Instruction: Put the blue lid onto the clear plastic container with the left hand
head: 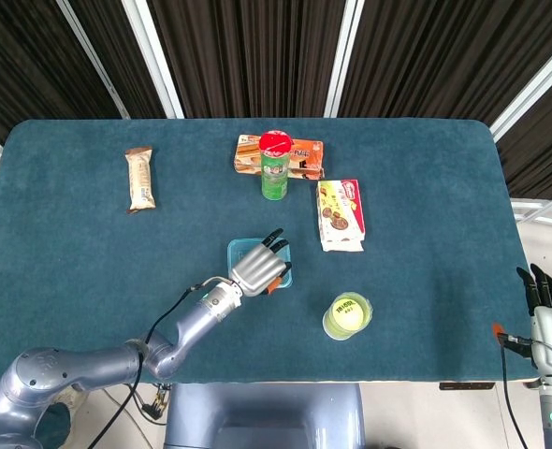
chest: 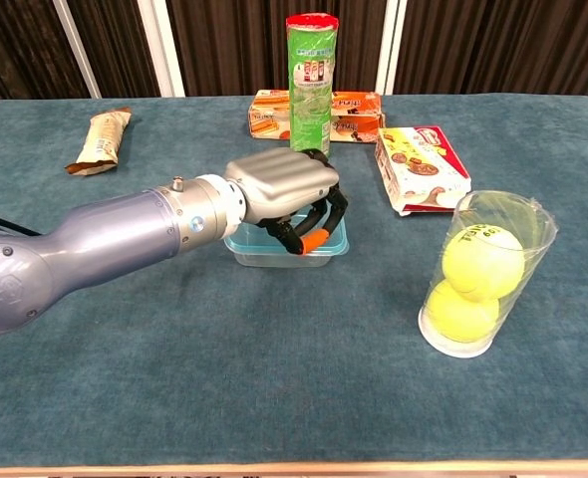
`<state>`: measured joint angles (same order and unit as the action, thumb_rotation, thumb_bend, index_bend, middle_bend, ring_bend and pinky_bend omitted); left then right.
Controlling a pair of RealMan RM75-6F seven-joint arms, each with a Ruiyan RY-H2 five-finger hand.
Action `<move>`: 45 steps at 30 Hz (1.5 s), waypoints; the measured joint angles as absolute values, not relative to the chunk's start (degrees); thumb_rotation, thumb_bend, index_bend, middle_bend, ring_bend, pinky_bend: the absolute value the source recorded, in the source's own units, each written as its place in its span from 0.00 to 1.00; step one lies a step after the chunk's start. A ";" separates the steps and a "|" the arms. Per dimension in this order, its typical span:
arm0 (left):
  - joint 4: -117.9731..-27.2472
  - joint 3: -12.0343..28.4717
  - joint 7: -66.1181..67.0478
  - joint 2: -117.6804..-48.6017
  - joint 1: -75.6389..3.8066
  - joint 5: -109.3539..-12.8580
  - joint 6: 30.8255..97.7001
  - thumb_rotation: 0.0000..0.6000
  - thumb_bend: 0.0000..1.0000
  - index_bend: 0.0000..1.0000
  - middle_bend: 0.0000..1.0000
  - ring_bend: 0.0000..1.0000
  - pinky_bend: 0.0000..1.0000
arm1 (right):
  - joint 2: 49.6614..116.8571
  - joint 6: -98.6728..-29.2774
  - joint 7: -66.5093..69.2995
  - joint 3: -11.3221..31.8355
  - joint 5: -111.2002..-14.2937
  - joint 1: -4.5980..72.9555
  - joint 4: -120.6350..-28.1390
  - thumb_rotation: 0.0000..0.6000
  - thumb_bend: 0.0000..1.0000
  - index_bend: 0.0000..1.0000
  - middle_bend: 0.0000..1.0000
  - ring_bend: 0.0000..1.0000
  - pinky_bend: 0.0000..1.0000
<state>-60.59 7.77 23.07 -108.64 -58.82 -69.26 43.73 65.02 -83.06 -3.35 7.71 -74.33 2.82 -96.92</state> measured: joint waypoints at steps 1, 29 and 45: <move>-60.47 7.78 23.01 -108.68 -58.74 -69.33 43.78 1.00 0.45 0.61 0.65 0.16 0.00 | 65.02 -83.06 -3.36 7.70 -74.34 2.82 -96.90 1.00 0.29 0.10 0.00 0.00 0.00; -78.91 12.02 26.49 -97.81 -57.36 -70.98 51.31 1.00 0.44 0.47 0.48 0.13 0.00 | 65.42 -83.84 -4.25 7.69 -74.94 2.77 -96.37 1.00 0.29 0.10 0.00 0.00 0.00; -98.10 11.07 31.61 -76.90 -45.82 -67.92 65.45 1.00 0.28 0.10 0.04 0.04 0.00 | 65.46 -84.16 -5.11 7.34 -75.75 2.72 -95.99 1.00 0.29 0.10 0.00 0.00 0.00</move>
